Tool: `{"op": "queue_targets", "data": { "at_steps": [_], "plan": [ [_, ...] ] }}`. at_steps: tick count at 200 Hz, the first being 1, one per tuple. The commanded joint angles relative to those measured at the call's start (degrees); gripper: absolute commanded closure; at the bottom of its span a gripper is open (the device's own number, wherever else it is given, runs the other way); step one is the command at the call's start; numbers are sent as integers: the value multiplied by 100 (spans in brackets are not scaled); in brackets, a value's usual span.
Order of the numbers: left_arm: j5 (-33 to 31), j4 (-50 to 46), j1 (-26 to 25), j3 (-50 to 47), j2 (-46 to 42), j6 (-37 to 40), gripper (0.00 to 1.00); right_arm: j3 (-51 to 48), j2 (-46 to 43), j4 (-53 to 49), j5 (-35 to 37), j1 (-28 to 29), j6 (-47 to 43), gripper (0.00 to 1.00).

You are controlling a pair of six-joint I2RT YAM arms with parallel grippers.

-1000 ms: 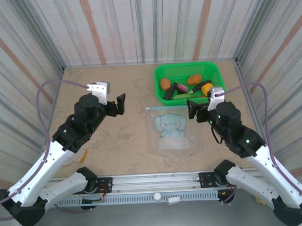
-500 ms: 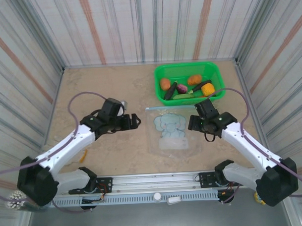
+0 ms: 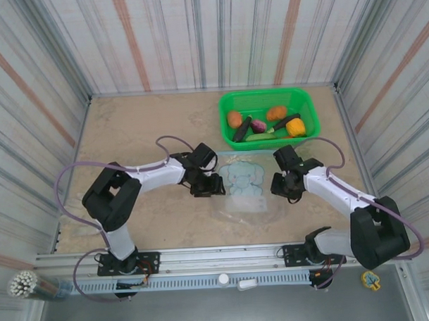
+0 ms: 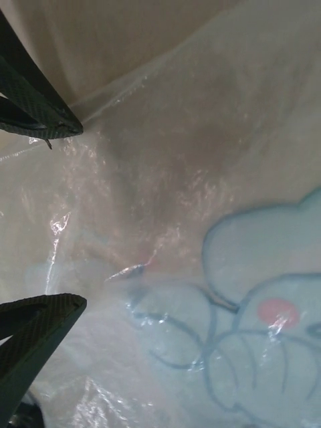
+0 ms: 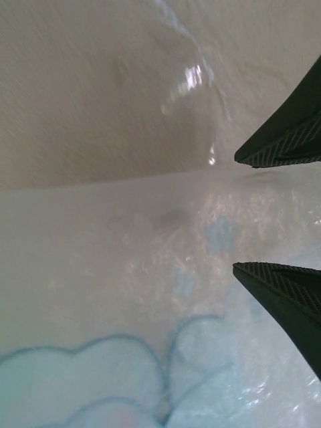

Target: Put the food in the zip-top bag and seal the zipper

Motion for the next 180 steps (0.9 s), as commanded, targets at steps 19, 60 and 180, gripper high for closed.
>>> {"op": "queue_targets", "data": {
  "at_steps": [19, 60, 180],
  "plan": [
    [-945, -1104, 332, 856, 443, 303, 41, -184, 265, 465, -886, 835, 161, 65],
    [-1540, -1479, 736, 1402, 736, 642, 38, 26, 866, 1847, -1836, 1819, 562, 64],
    [-2099, -2209, 1313, 1458, -1588, 1348, 11, 1158, 536, 1381, -850, 2080, -974, 28]
  ]
}}
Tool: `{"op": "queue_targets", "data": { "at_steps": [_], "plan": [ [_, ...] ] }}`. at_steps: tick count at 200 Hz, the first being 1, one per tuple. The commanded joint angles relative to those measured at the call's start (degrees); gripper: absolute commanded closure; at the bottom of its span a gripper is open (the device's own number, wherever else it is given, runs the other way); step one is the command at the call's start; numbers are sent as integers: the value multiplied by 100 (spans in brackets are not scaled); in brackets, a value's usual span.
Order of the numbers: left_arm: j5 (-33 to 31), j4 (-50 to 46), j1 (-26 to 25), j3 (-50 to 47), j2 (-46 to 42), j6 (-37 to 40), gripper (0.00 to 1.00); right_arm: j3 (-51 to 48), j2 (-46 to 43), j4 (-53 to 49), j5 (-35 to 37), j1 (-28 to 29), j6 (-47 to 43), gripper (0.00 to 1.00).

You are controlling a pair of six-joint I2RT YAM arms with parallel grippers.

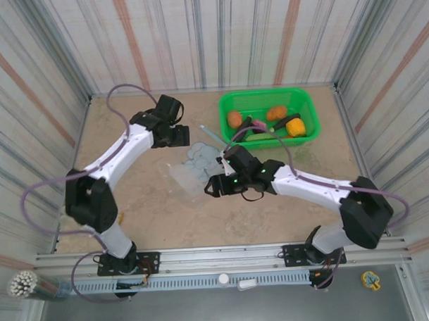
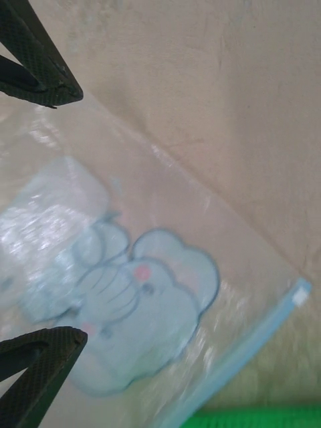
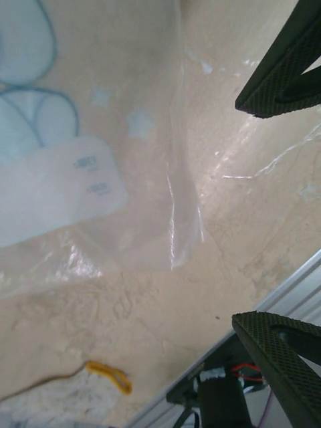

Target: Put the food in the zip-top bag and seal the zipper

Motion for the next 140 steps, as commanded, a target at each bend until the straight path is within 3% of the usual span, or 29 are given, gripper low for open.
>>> {"op": "queue_targets", "data": {
  "at_steps": [1, 36, 50, 113, 140],
  "plan": [
    [623, -193, -294, -728, -780, -142, 11, -128, -256, -754, 696, -494, -568, 29],
    [1917, 1075, -664, -2312, -1238, -1488, 13, 117, 188, -771, 1441, -1315, -1180, 31],
    [2009, 1471, -778, -2648, -1129, -1752, 14, 322, 580, -661, 1484, -1580, -1401, 31],
    [256, 337, -304, -2561, -594, -1131, 14, 1053, 1836, -268, 1293, -1869, -1984, 18],
    [-28, 47, 146, -2300, 73, -836, 15, 1238, 2215, -148, 871, -1764, -2080, 17]
  ]
}}
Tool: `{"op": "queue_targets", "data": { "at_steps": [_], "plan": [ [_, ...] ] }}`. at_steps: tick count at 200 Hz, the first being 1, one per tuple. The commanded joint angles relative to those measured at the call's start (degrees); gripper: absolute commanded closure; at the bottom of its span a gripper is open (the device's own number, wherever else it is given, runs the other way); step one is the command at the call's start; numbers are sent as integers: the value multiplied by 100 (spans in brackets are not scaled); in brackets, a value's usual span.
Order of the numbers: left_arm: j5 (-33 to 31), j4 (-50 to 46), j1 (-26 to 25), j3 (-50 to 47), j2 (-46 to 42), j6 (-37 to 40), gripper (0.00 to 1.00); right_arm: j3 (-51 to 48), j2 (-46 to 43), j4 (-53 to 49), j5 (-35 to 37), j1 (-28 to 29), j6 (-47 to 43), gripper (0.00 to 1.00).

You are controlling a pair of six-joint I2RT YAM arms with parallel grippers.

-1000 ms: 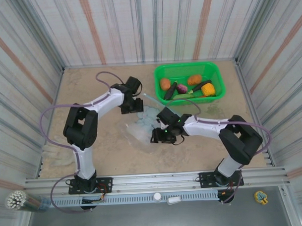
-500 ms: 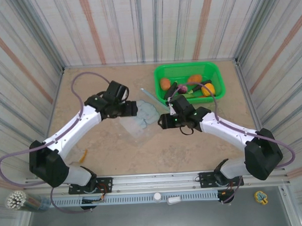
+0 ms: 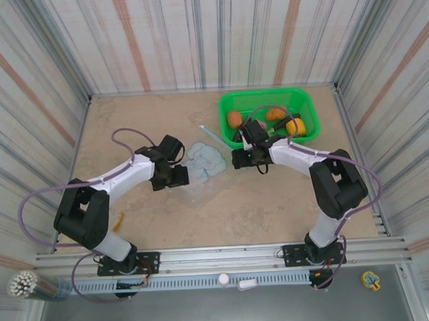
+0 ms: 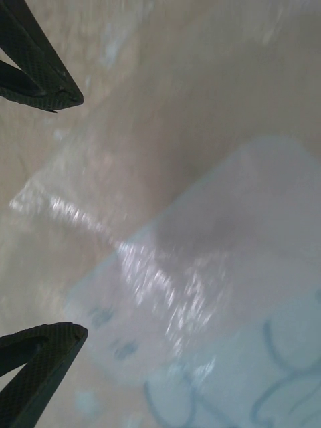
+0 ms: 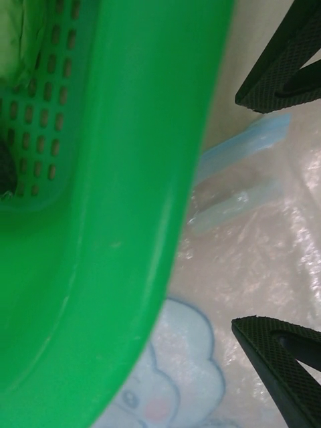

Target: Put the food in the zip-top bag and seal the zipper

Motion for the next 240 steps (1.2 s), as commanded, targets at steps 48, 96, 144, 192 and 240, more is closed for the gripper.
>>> {"op": "queue_targets", "data": {
  "at_steps": [48, 96, 144, 192, 240],
  "plan": [
    [-1081, -648, 481, 1119, 867, 620, 14, -132, 263, 504, -990, 391, 30, 27],
    [-683, -860, 872, 2062, 1585, 1169, 14, -1097, -569, 1408, -1726, 1023, 775, 32],
    [-807, -834, 898, 1768, 777, 848, 16, -1046, -1124, 605, -183, 373, 596, 33],
    [-49, -794, 880, 1438, -102, 864, 16, -437, -277, 454, -60, -95, 332, 26],
    [682, -1033, 854, 1502, -481, 883, 15, -461, 37, 757, -1021, 104, 524, 28]
  ]
}}
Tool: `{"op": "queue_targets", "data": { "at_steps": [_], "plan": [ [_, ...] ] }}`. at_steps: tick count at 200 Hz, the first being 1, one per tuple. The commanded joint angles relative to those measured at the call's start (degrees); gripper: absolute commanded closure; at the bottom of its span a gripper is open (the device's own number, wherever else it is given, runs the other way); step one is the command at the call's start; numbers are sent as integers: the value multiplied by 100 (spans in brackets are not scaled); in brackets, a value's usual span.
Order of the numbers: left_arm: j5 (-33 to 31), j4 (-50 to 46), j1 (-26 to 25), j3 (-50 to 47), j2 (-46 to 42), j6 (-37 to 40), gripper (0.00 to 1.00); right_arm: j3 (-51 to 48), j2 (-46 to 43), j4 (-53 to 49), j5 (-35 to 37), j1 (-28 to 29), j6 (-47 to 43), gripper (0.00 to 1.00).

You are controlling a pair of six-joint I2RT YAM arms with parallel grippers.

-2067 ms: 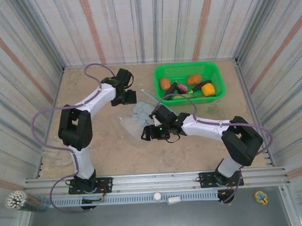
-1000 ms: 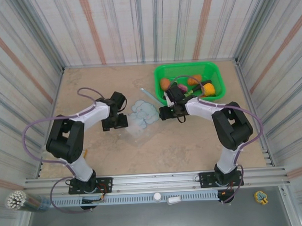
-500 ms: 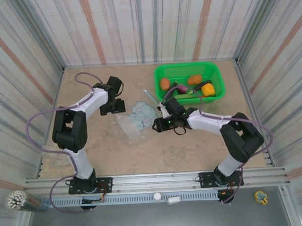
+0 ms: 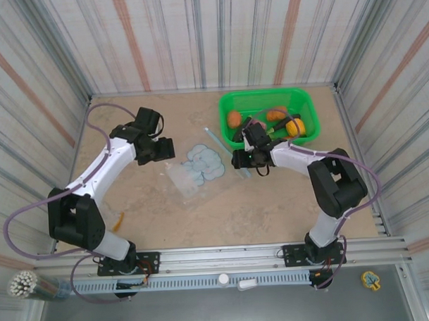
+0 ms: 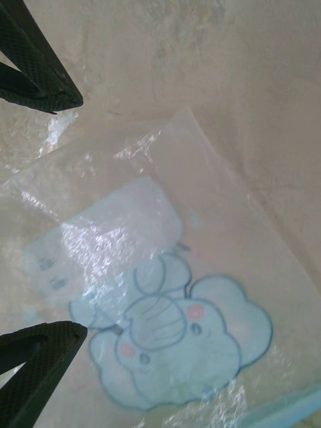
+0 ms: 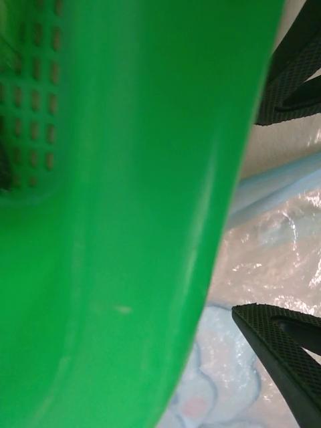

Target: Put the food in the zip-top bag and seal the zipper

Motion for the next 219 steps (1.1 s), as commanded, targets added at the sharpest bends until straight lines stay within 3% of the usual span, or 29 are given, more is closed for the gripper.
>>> {"op": "queue_targets", "data": {
  "at_steps": [1, 55, 76, 100, 129, 171, 219],
  "plan": [
    [552, -324, -68, 4, -145, -8, 15, -64, 28, 84, -574, 212, 74, 28],
    [394, -800, -814, 681, 292, -23, 16, -763, -651, 923, -905, 1377, 953, 33],
    [121, -1137, -1201, 1061, 713, -466, 16, -870, -1151, 651, -156, 1440, 1338, 31],
    [-512, -1626, -1797, 1603, 1276, -1155, 15, -1101, -2266, -187, 887, 958, 1856, 28],
    [-883, -2267, -2328, 2587, 2310, -1649, 17, -1518, -3701, -848, 1534, 150, 2164, 30],
    [-1449, -3052, -2848, 3994, 3834, -2074, 21, -1826, -5134, -1519, 1367, -1216, 2228, 33],
    [-1632, -3056, -2874, 4600, 4643, -2285, 33, -2016, -5516, -1664, 845, -1697, 2036, 34]
  ]
}}
